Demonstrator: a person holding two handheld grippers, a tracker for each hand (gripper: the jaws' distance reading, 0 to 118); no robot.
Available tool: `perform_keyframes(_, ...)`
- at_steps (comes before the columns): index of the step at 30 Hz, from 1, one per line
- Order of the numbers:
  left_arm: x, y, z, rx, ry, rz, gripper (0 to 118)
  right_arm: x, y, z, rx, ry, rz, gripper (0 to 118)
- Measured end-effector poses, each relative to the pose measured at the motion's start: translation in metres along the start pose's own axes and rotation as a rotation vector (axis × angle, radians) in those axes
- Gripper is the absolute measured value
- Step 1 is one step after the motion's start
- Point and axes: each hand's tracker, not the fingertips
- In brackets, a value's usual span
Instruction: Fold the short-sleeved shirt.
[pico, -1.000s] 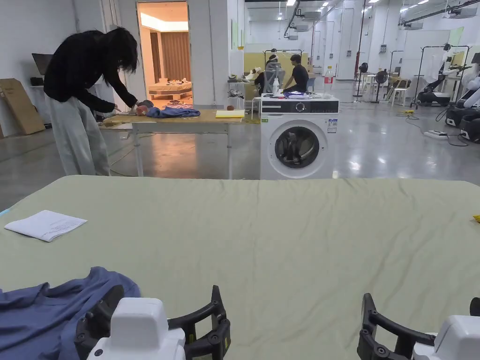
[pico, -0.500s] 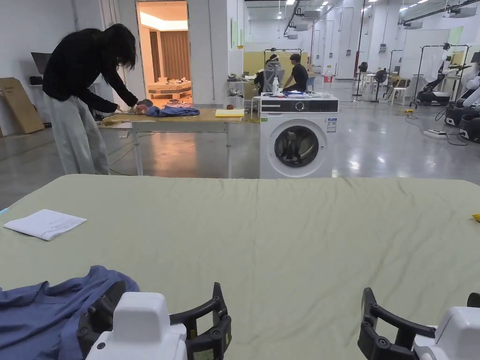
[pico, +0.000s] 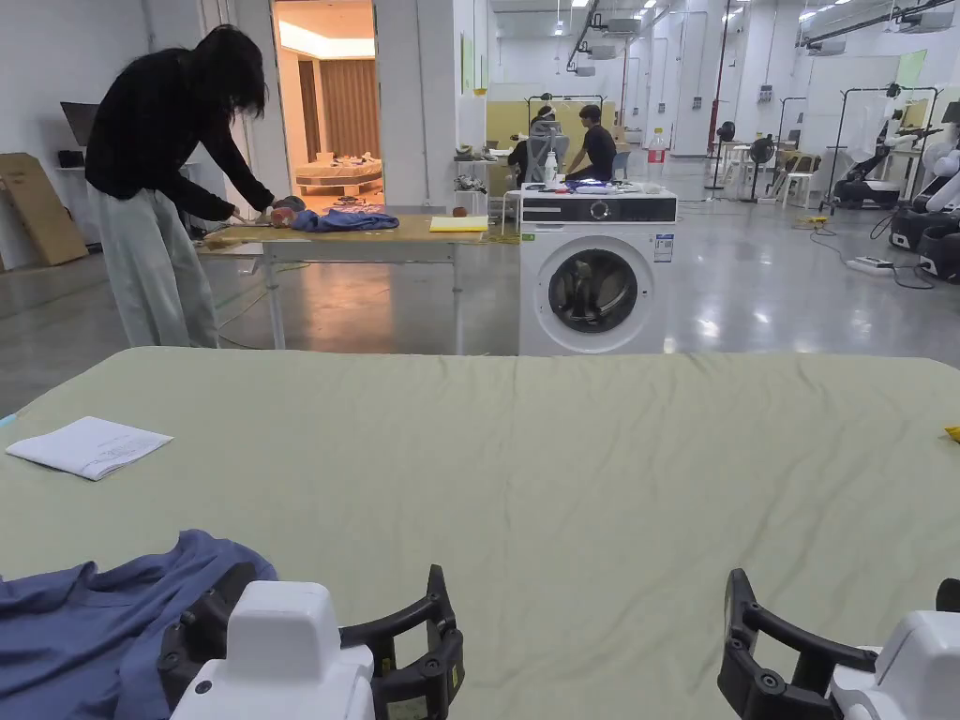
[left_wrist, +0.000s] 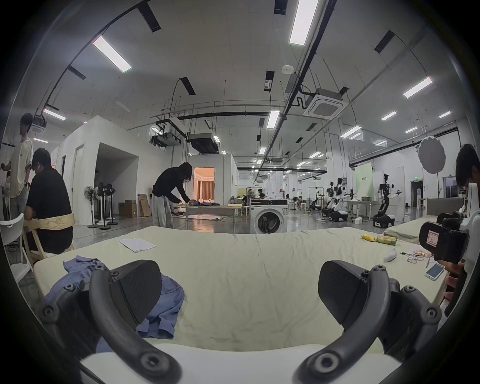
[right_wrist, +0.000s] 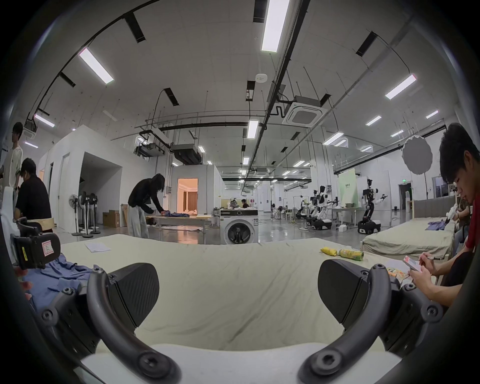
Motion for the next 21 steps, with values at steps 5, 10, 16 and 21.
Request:
perform_keyframes(5,-0.0001,-0.0005,-0.0002,-0.002,-0.015,0.012,111,-0.0016,-0.0009,0.0024,0.022,0.021,0.002,118)
perform_keyframes(10,-0.0002,-0.0006,0.0,0.0,-0.012,0.008,111,-0.0029,-0.0008,0.0027,0.021,0.018,0.003,118)
perform_keyframes(16,-0.0007,-0.0003,0.0019,0.006,-0.007,0.001,111,0.0005,-0.0024,0.0026,-0.008,0.018,-0.034,118)
perform_keyframes(21,0.0024,0.002,0.0064,0.011,-0.019,-0.012,101,-0.0005,0.0001,0.0036,-0.052,0.003,-0.017,91)
